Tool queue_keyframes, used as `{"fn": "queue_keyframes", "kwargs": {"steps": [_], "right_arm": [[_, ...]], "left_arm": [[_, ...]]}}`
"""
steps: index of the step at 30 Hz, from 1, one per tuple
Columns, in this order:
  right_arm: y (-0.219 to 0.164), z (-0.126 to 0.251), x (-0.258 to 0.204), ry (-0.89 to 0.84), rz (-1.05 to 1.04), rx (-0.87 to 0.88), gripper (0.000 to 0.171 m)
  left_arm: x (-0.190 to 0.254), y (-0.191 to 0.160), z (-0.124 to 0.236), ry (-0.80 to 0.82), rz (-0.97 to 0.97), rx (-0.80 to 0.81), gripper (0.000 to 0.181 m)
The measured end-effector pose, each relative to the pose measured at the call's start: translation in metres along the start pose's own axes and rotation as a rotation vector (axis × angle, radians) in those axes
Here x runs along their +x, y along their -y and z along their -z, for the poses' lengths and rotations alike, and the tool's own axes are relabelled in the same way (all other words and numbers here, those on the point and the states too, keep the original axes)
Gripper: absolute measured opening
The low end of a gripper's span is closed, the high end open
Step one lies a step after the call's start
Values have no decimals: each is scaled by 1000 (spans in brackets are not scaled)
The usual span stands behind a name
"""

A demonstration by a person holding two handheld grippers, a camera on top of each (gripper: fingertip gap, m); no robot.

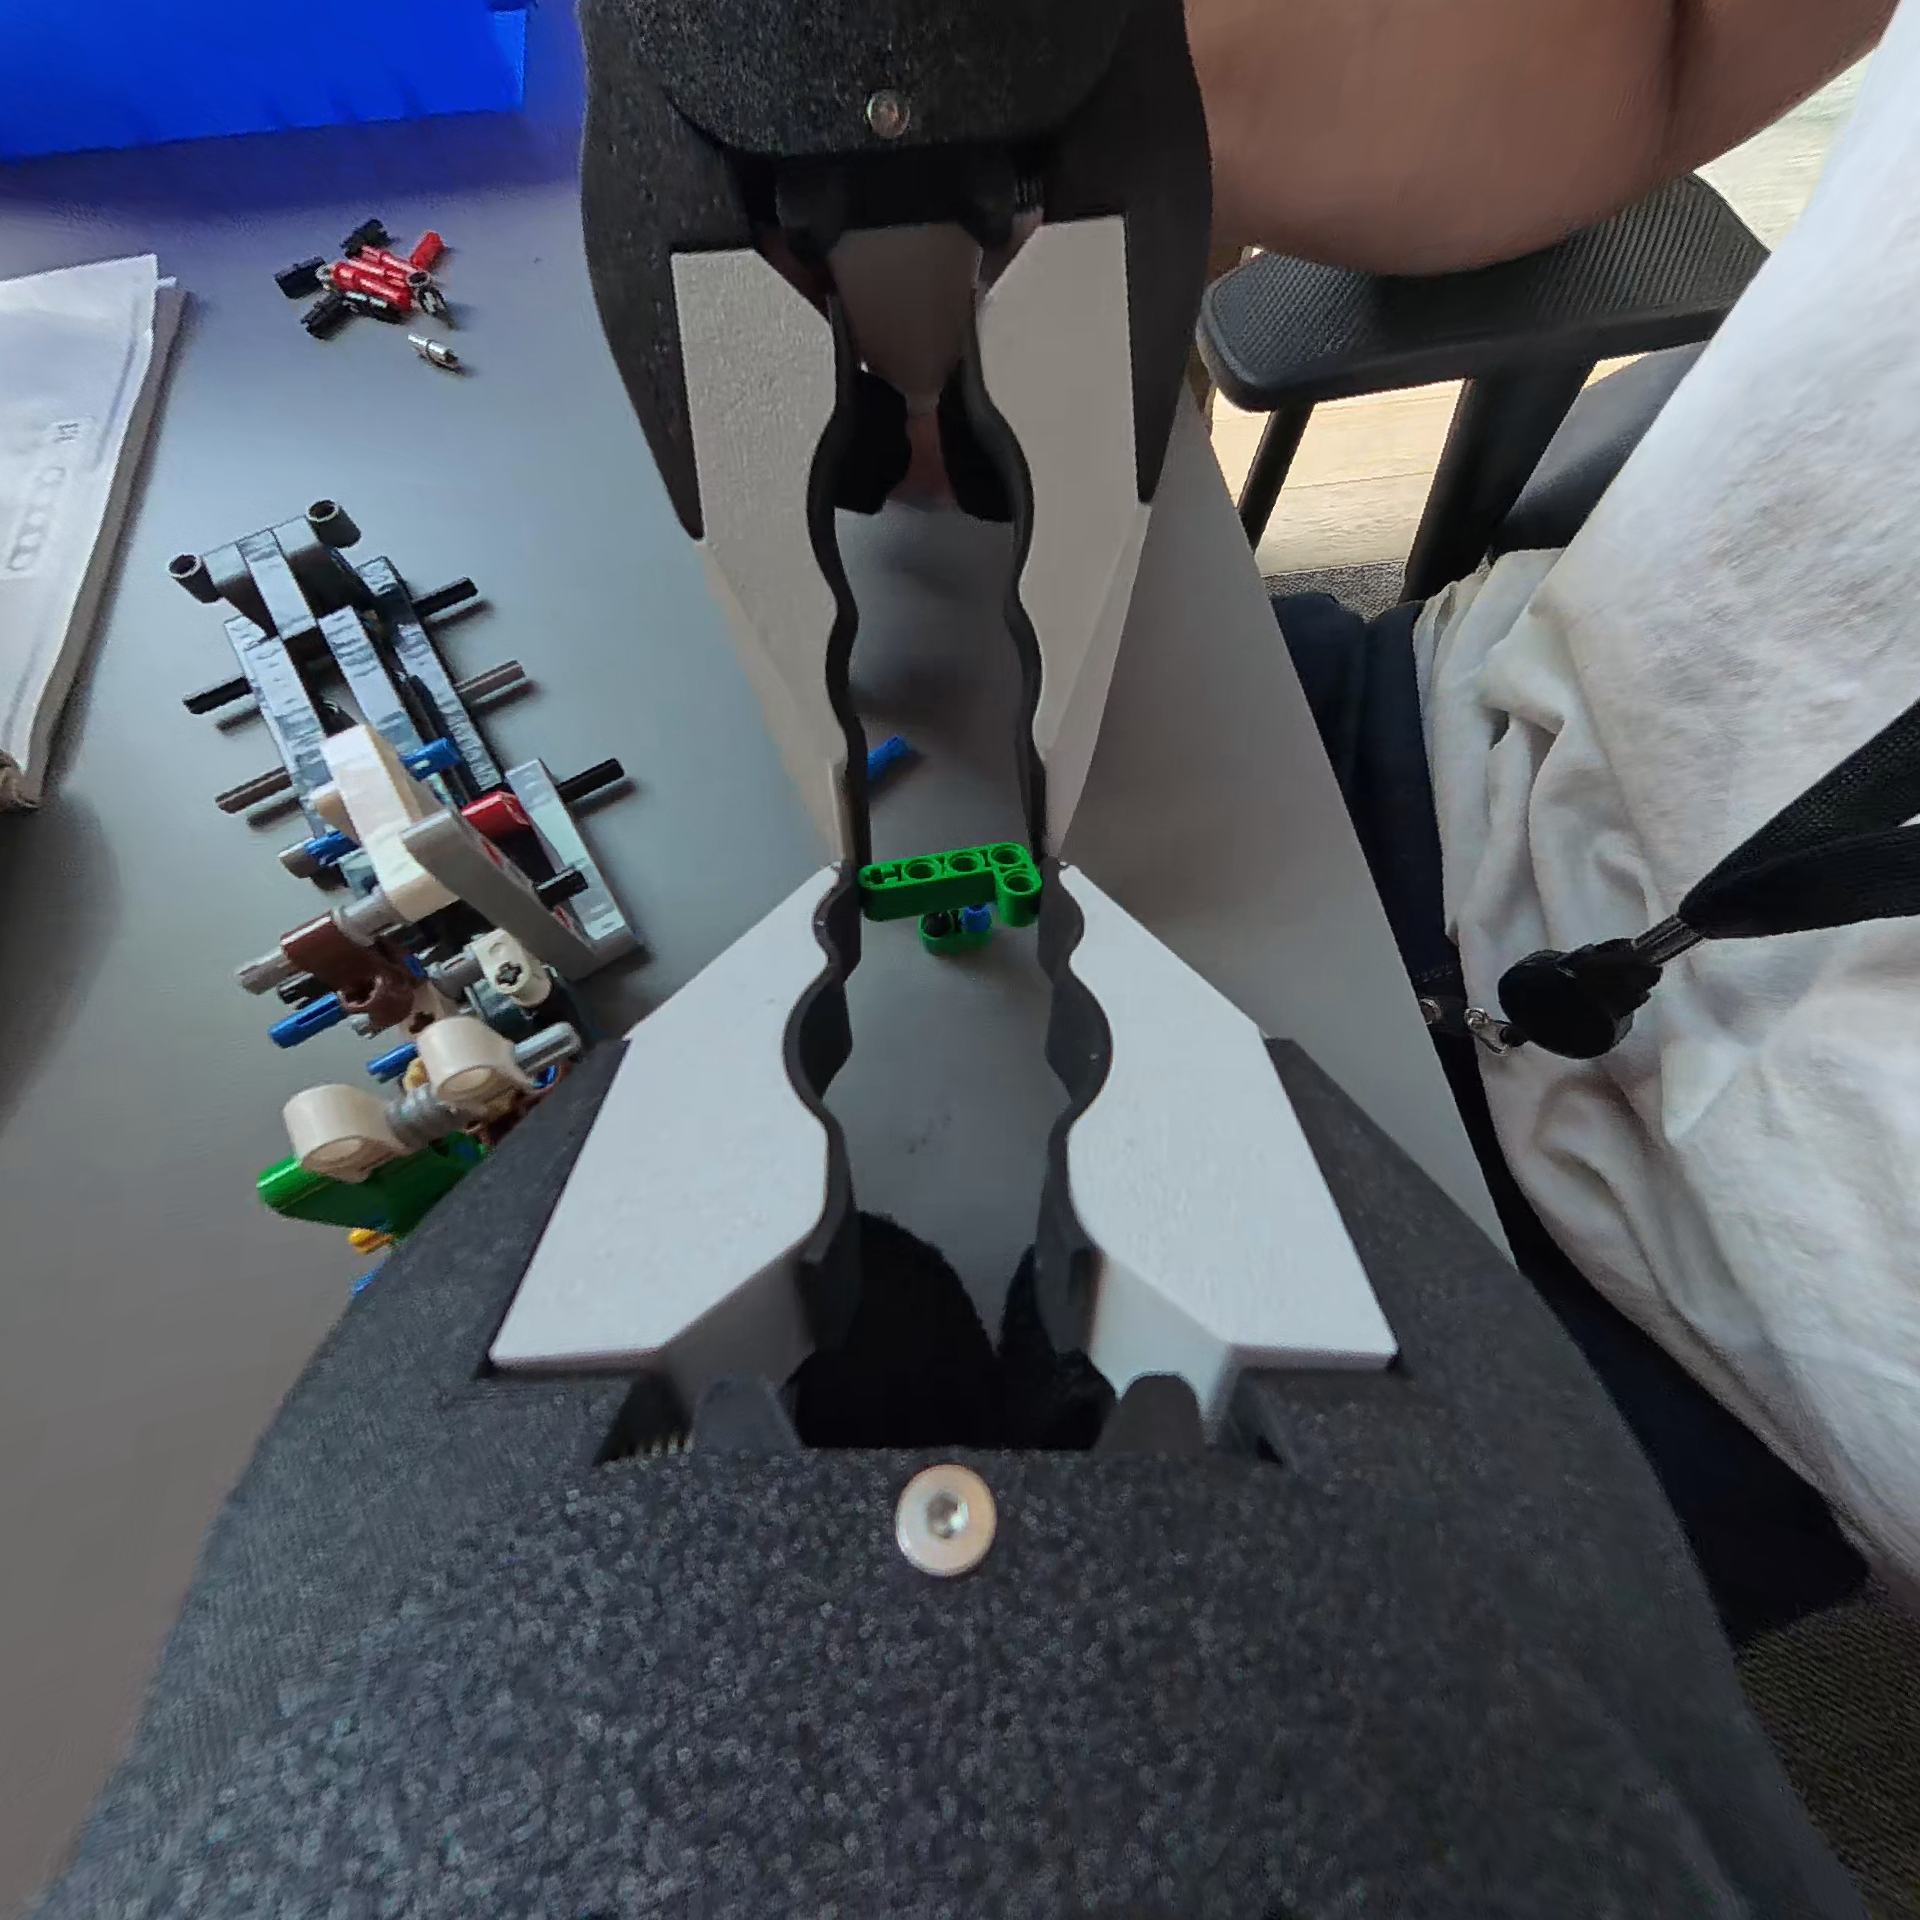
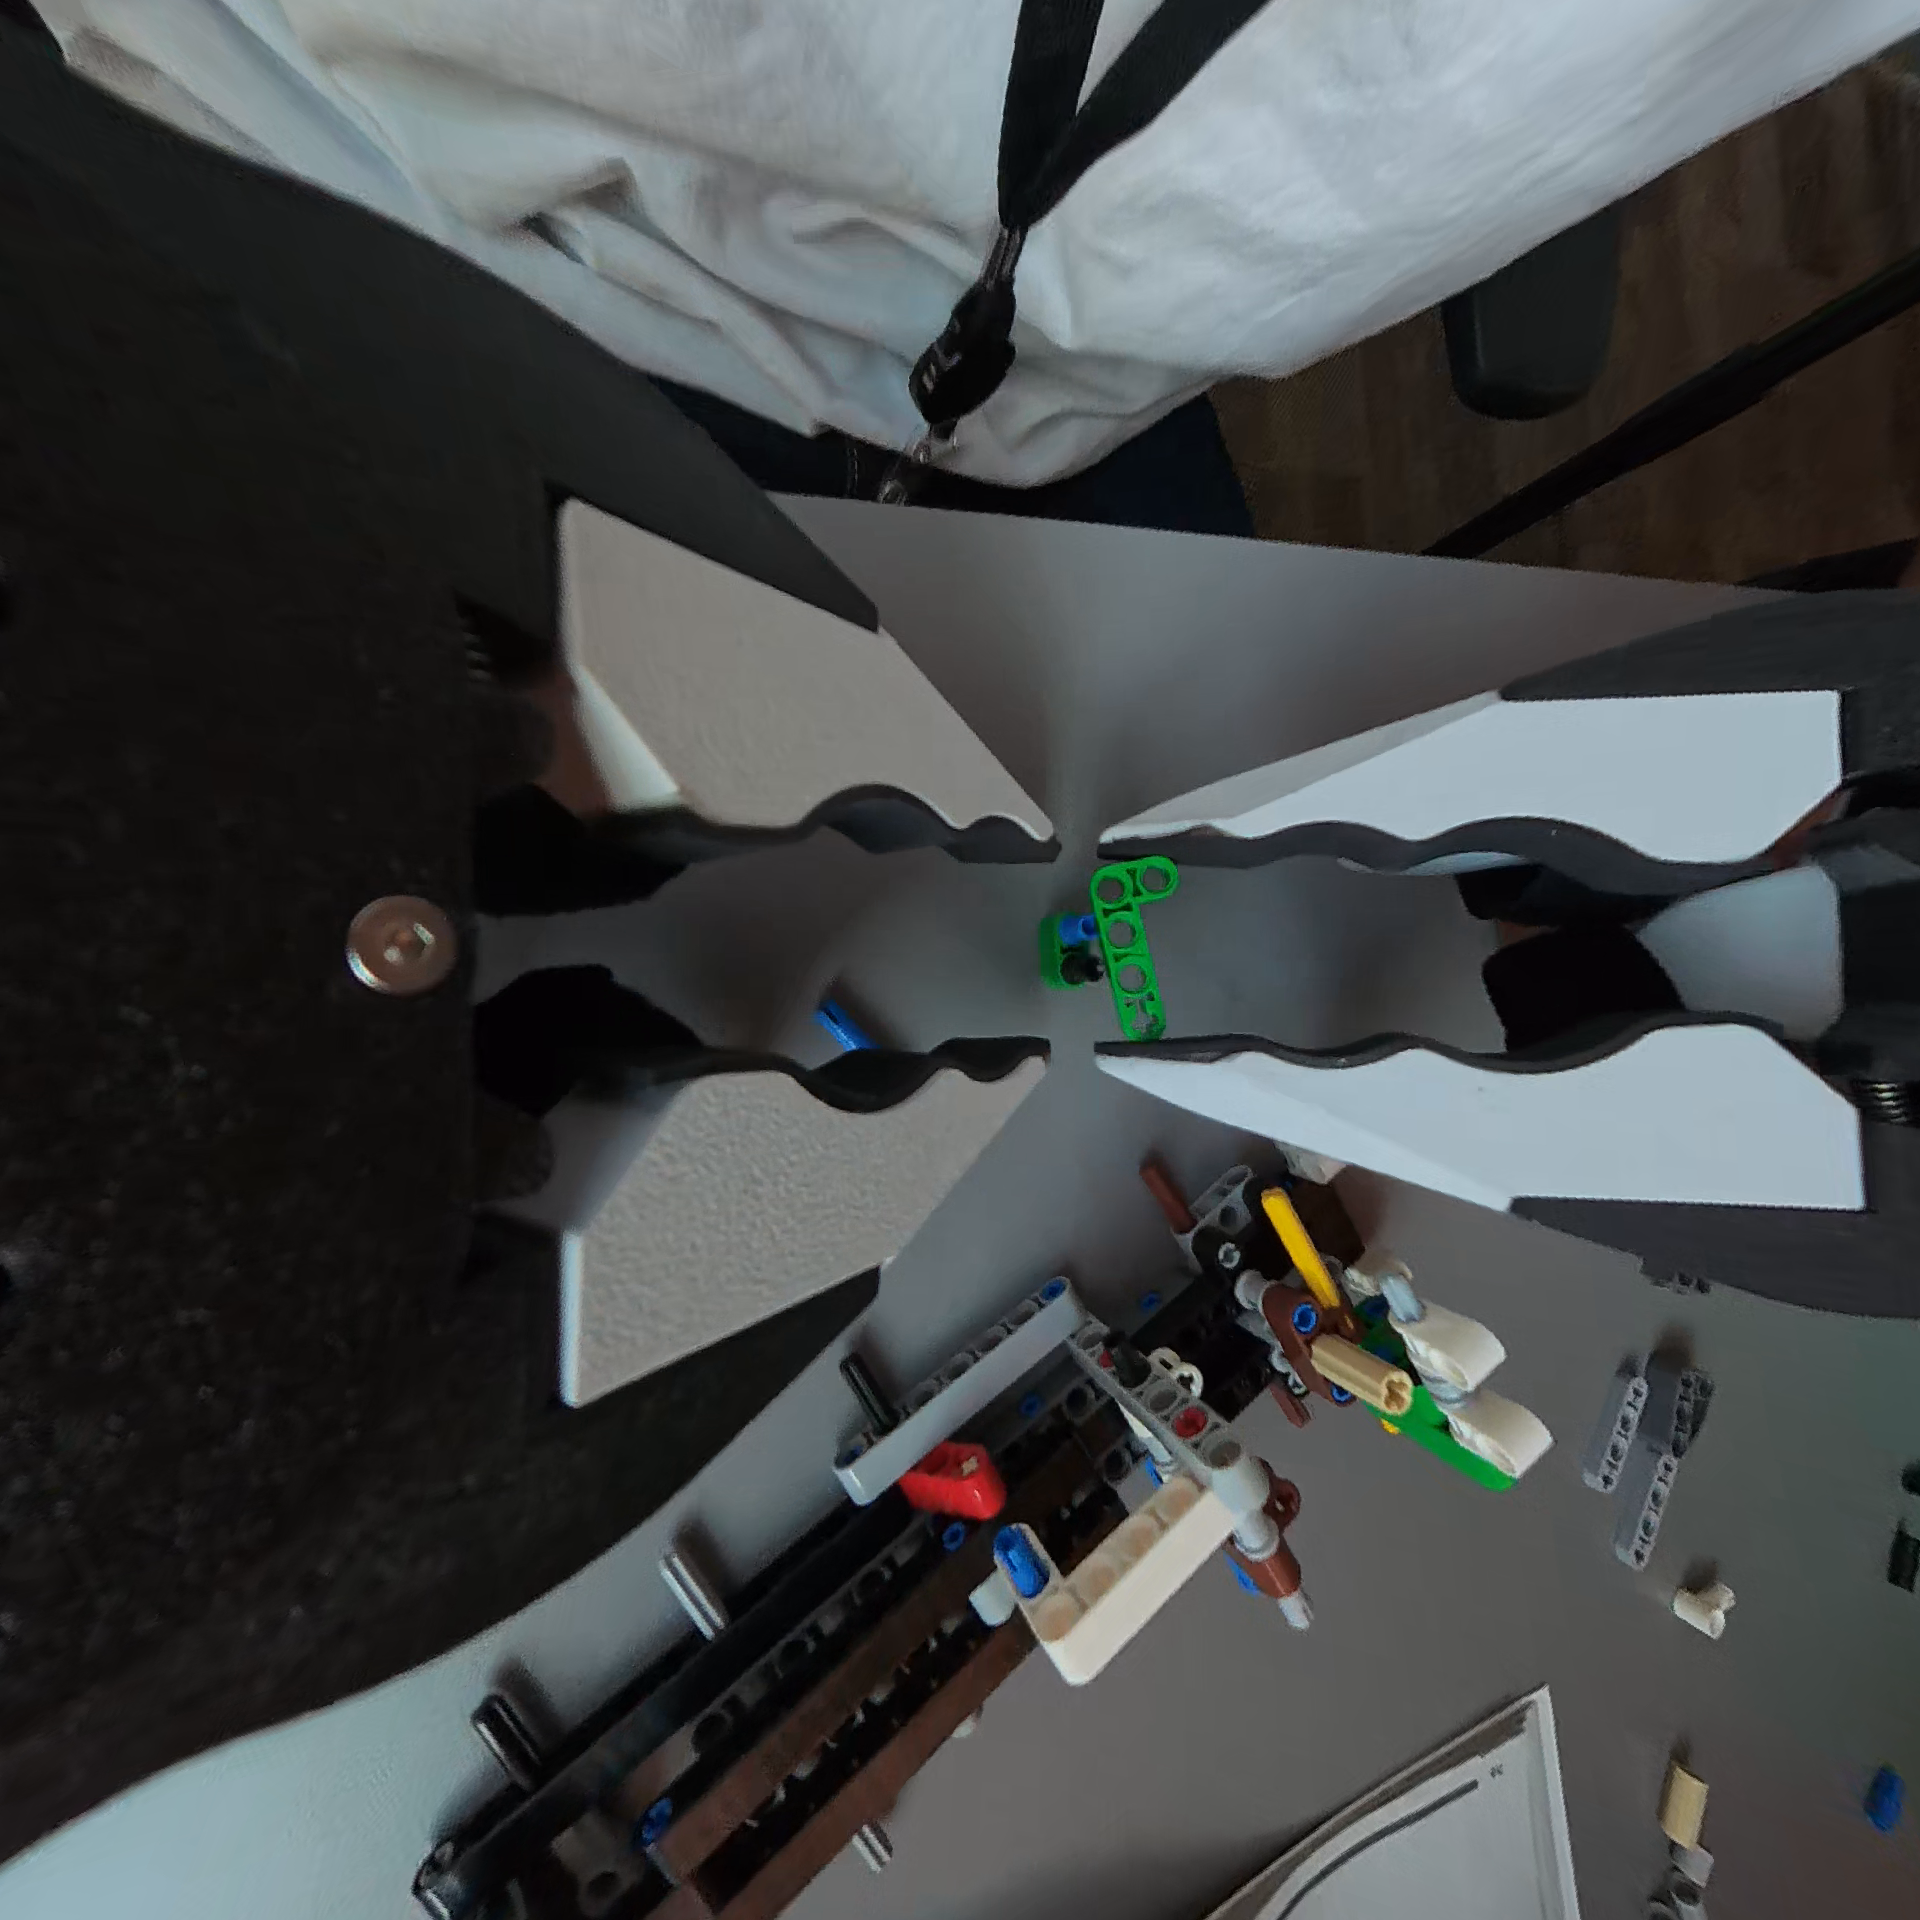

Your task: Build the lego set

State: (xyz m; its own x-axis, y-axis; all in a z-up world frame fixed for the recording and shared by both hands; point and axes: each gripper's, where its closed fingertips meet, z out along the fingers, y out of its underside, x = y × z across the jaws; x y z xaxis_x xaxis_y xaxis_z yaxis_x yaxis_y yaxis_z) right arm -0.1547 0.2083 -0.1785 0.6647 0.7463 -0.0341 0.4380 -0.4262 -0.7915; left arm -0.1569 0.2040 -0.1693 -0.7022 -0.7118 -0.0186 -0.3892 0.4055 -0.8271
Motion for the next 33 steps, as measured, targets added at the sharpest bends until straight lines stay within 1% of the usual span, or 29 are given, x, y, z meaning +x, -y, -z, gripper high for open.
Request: {"fn": "queue_keyframes", "kwargs": {"steps": [2, 4, 8, 9, 10, 12, 13, 14, 15, 17, 18, 20, 23, 25, 28, 30, 31, 32, 33], "right_arm": [[10, 11, -3, 36, -73, 61, 28], [29, 24, 0, 69, -208, 178, 22], [56, 35, 2, 297, -534, 360, 22], [62, 37, -2, 371, -572, 403, 23], [66, 38, -5, 416, -602, 431, 22], [65, 30, -9, 449, -640, 410, 23], [69, 30, -12, 480, -660, 427, 22], [70, 28, -13, 498, -697, 433, 16], [69, 25, -11, 496, -738, 421, 8], [66, 23, -6, 477, -789, 423, 7], [62, 20, -1, 425, -814, 411, 7], [54, 15, 7, 316, -830, 386, 6], [50, 12, 13, 215, -853, 384, 6], [47, 10, 16, 140, -834, 363, 6], [48, 7, 15, 105, -821, 359, 7], [48, 7, 9, 150, -741, 352, 10], [46, 9, 4, 193, -673, 334, 13], [39, 11, -2, 222, -581, 291, 20], [26, 10, -3, 199, -484, 224, 31]], "left_arm": [[-2, 6, 6, 34, -46, 50, 33], [-3, 16, 15, 68, -123, 125, 33], [6, 42, 34, 107, -245, 277, 32], [7, 47, 38, 129, -266, 300, 33], [6, 48, 39, 149, -281, 304, 33], [7, 47, 39, 159, -302, 297, 33], [8, 46, 37, 158, -307, 292, 33], [8, 45, 36, 156, -311, 285, 32], [8, 44, 35, 158, -313, 277, 33], [3, 40, 33, 191, -304, 243, 32], [-2, 35, 30, 219, -286, 199, 32], [-10, 26, 25, 259, -273, 133, 32], [-15, 20, 23, 294, -251, 88, 32], [-18, 18, 22, 298, -222, 64, 32], [-16, 14, 24, 259, -179, 51, 32], [-8, 14, 24, 159, -79, 46, 32], [-2, 14, 24, 96, -24, 38, 32], [-1, 10, 22, 65, 13, 15, 32], [-1, 4, 20, 51, 27, -10, 32]]}}
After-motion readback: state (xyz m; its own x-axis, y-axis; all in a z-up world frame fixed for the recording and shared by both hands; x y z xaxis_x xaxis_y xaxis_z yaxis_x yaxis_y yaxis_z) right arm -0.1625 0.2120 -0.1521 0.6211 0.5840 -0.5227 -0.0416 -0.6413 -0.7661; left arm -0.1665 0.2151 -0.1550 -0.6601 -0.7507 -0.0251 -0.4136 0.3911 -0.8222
